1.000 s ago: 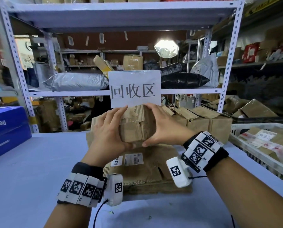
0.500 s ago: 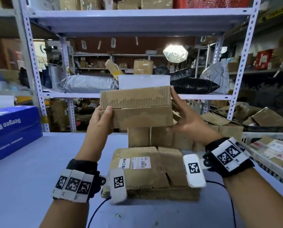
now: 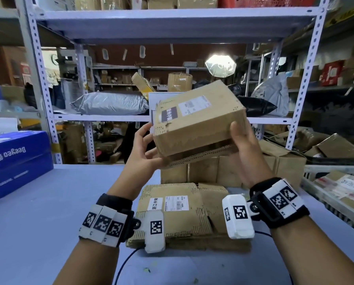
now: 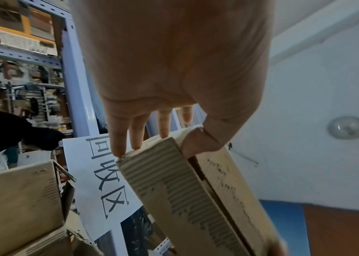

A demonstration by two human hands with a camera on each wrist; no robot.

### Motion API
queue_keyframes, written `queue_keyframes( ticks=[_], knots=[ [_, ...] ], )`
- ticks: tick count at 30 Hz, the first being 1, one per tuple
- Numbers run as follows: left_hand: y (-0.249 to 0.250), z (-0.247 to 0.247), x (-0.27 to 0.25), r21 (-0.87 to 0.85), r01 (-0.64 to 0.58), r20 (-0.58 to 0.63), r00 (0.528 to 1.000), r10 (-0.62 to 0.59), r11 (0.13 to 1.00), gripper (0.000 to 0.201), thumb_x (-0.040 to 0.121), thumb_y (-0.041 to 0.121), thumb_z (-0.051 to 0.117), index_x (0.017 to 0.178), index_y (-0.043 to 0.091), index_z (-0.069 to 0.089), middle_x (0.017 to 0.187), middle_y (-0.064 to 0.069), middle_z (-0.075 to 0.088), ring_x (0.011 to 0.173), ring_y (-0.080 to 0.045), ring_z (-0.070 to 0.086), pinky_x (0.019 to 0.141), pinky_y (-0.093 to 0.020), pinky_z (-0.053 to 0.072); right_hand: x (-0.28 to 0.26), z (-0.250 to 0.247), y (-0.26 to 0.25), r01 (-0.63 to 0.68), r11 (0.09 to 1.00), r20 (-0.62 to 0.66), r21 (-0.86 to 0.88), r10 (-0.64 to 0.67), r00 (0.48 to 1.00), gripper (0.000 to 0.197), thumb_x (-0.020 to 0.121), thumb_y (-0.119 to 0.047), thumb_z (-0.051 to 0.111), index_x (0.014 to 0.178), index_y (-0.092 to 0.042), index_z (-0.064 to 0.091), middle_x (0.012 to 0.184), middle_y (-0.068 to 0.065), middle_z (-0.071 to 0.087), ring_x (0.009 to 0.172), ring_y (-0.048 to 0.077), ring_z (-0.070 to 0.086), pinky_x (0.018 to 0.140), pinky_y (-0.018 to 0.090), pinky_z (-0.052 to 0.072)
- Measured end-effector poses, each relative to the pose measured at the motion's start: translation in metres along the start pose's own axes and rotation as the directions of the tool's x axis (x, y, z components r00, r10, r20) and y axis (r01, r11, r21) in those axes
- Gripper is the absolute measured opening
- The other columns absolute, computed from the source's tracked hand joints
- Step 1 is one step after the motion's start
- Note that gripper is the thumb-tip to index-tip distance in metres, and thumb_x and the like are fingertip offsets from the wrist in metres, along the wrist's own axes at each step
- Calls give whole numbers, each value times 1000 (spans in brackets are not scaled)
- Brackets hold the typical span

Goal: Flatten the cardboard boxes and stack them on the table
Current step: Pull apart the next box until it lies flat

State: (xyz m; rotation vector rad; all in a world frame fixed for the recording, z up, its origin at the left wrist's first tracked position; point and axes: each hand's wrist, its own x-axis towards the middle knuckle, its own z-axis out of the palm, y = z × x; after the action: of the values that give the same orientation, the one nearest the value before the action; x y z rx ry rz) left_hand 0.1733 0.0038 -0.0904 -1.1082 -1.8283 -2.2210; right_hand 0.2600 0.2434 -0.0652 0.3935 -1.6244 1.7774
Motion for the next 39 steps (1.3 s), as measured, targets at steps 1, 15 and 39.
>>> queue_keyframes(
  ticks=[1, 15, 39],
  knots=[
    [0, 1, 3, 27, -12, 4, 1000, 11, 1000, 94, 72, 10, 82, 146, 47, 37, 145, 15, 54, 119, -14, 66, 82, -32, 60, 0, -2, 3, 19, 999, -17, -45, -20, 1000, 77, 83, -37, 74, 150, -25, 38, 137, -1, 62, 126, 14, 58, 106, 36, 49],
    [0, 6, 20, 404, -150, 22, 988, 154, 902, 97, 87, 24, 81, 161, 37, 19, 133, 31, 55, 111, 17, 58, 81, -11, 53, 0, -9, 21, 146, 844, -112, -516, -236, 965, 53, 75, 10, 76, 120, -14, 62, 100, -19, 67, 95, -12, 62, 73, 2, 44],
    [6, 17, -5, 218, -72, -33, 996, 81, 973, 93, 69, 6, 51, 150, 46, 27, 135, 11, 53, 102, -5, 62, 83, -33, 57, 7, 10, 17, 176, 791, -126, -586, -304, 944, 62, 70, -33, 81, 125, -13, 60, 128, 10, 59, 121, 21, 58, 98, 38, 52]
  ],
)
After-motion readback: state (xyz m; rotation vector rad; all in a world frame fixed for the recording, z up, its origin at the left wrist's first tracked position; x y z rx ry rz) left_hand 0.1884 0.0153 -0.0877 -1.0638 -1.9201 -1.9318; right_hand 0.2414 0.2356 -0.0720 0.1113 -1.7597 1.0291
